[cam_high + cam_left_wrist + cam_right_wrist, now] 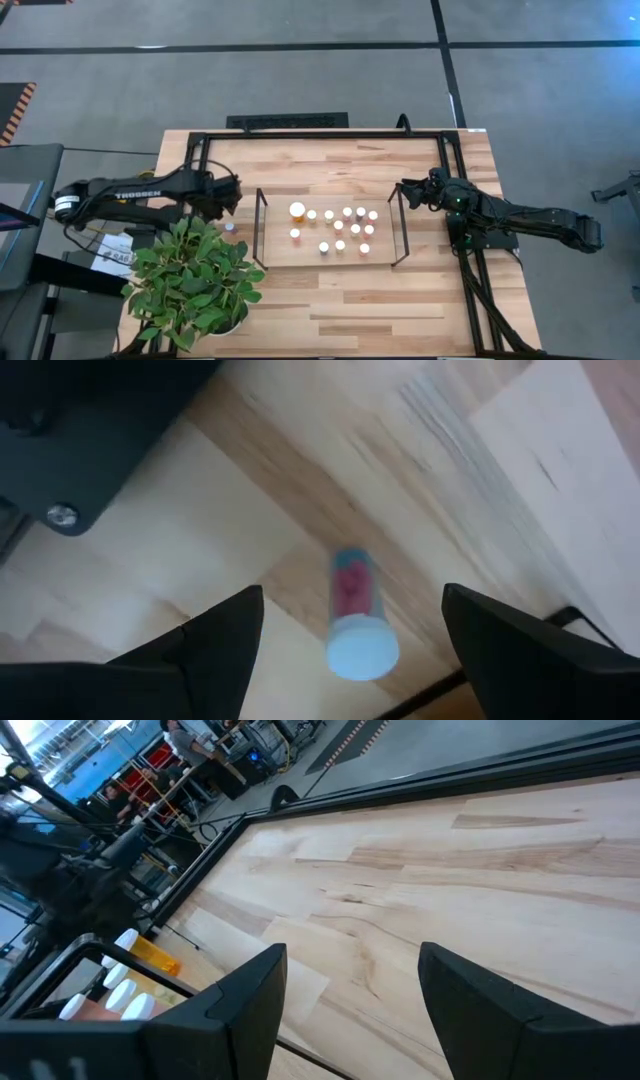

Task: Pick and place medicine bottles onto shelf by color
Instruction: Put the blue pill bottle on the shelf

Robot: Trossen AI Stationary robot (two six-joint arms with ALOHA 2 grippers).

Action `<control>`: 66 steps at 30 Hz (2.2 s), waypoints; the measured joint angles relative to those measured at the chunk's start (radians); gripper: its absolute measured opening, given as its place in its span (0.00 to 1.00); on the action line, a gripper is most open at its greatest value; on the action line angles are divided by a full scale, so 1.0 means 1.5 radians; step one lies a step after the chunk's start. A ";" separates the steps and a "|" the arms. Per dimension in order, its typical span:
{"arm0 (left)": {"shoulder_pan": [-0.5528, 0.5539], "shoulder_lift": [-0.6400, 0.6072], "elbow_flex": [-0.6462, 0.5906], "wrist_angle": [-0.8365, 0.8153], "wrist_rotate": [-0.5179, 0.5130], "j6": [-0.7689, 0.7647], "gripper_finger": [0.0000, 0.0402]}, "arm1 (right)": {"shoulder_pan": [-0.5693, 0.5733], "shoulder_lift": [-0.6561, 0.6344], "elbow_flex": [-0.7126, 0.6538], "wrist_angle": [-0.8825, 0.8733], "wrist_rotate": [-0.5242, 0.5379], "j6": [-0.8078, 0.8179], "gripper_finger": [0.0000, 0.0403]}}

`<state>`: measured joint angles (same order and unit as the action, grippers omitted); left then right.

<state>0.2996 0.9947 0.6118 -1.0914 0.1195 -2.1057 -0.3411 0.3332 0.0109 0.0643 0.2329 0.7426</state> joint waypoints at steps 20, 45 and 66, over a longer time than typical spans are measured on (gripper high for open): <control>-0.091 -0.030 -0.096 0.168 -0.030 0.022 0.73 | 0.000 0.000 0.000 0.000 0.000 0.000 0.62; -0.147 0.055 -0.096 0.221 -0.050 0.056 0.45 | 0.000 0.000 0.000 0.000 0.000 0.000 0.62; -0.147 0.057 -0.089 0.209 -0.060 0.093 0.35 | 0.000 0.000 0.000 0.000 0.000 0.000 0.62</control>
<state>0.0792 1.0798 0.4780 -0.7774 0.0296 -1.9656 -0.3412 0.3334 0.0109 0.0643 0.2329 0.7426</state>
